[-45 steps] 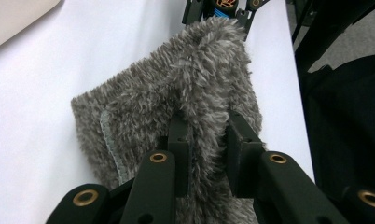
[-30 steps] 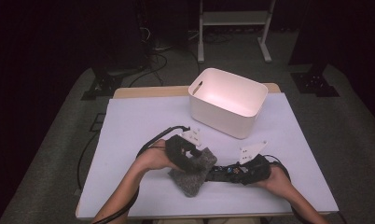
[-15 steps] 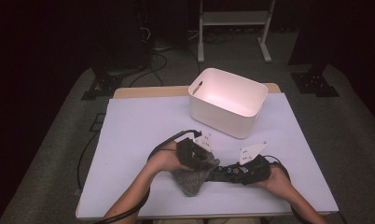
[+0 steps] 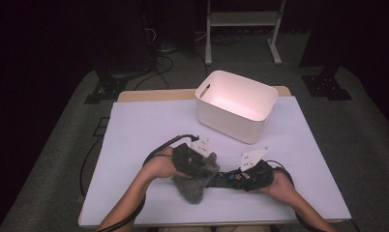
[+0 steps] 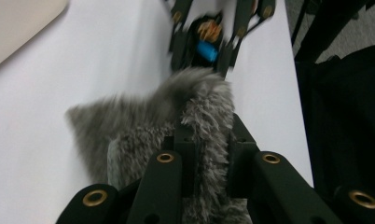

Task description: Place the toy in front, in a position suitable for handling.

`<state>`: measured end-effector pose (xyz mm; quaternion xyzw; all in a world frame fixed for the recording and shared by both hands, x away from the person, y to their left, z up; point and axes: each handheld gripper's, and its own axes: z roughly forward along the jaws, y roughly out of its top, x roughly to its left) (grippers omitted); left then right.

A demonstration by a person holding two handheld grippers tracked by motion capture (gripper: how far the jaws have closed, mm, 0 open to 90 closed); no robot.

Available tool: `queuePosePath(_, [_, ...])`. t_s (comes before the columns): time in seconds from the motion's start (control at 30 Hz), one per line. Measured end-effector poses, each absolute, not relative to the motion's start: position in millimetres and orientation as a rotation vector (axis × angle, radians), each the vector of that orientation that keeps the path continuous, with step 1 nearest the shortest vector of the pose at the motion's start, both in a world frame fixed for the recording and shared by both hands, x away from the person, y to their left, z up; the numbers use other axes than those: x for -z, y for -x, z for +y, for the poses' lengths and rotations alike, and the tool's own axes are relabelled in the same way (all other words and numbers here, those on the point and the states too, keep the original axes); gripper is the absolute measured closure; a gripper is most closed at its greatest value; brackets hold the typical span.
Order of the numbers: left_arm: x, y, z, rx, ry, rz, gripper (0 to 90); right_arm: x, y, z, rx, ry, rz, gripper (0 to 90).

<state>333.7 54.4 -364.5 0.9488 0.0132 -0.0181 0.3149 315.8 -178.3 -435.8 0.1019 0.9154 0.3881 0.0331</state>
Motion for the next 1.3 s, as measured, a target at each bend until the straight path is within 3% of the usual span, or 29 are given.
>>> queuePosePath(0.27, [367.6,-333.9,47.0,0.051,-2.531,0.016,78.4,435.3,-318.9,-172.1,-1.193,-0.313,2.821,56.2])
queuePosePath(0.4, [367.3,-334.4,45.2,0.060,-2.520,0.015,78.5,437.0,-318.0,-179.0,-1.204,-0.329,2.837,62.7])
queuePosePath(0.77, [372.2,-333.8,-2.2,0.098,-2.530,-0.068,78.6,441.4,-317.2,-172.4,-1.221,-0.323,2.824,61.6])
queuePosePath(0.9, [371.0,-334.8,5.5,0.070,-2.543,-0.055,78.4,441.4,-317.8,-172.5,-1.215,-0.324,2.825,61.8])
queuePosePath(1.3, [371.8,-336.8,81.7,0.028,-2.485,0.128,77.4,439.0,-318.3,-170.8,-1.171,-0.314,2.845,61.9])
